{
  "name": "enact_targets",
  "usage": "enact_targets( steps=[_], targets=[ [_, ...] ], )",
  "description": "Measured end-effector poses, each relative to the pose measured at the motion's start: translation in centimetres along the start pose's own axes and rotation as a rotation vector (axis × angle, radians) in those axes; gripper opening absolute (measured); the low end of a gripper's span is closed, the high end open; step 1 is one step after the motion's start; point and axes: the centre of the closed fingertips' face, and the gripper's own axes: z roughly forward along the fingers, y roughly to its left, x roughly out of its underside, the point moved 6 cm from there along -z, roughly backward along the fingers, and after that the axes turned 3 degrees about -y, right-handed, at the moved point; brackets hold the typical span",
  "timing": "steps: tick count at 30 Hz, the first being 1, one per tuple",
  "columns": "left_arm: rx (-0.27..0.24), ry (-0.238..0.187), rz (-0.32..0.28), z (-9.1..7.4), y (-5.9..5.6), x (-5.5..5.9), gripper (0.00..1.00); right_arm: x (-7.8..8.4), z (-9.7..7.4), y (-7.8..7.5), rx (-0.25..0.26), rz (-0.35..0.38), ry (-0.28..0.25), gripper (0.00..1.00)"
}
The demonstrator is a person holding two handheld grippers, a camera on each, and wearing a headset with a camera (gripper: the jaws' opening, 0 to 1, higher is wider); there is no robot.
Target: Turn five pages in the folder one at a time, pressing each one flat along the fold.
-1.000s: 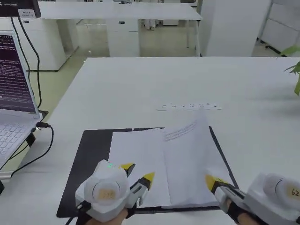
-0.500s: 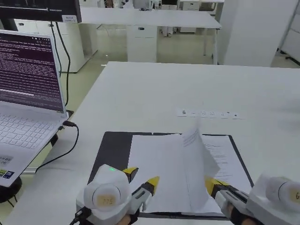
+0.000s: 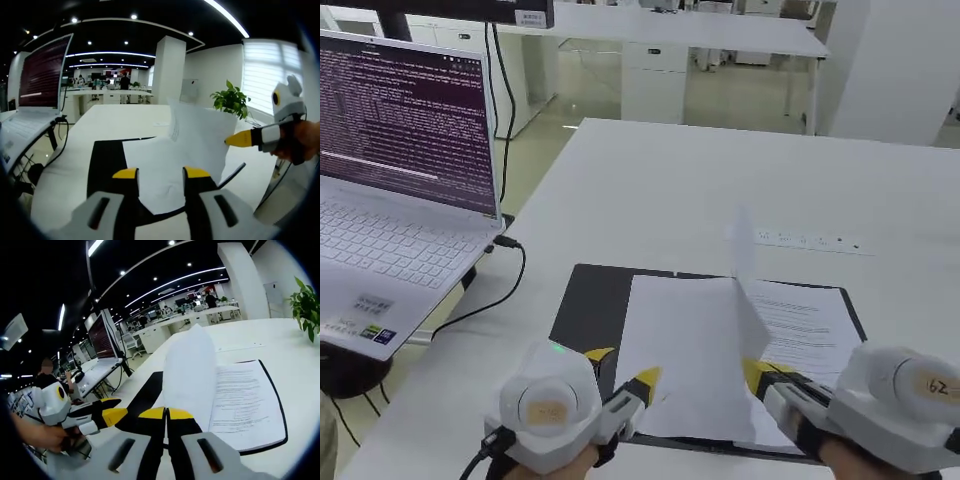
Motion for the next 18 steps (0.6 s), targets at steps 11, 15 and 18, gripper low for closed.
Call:
enact_targets(
  steps=[11, 15, 18],
  targets=[
    [-0.024, -0.006, -0.005, -1.3, 1.9, -0.4, 0.33, 2.4, 2.8, 2.4, -0.057, -0.037, 0.093, 0.0],
    [-0.031, -0.005, -0.012, -1.5, 2.4, -0.3, 0.33, 3.4, 3.6, 3.0, -0.074, -0.053, 0.129, 0.0],
    [-0.037, -0.007, -0.015, -1.8, 2.6, -0.2, 0.33, 4.3, 4.3, 3.1, -0.078, -0.048, 0.165, 0.0]
  ],
)
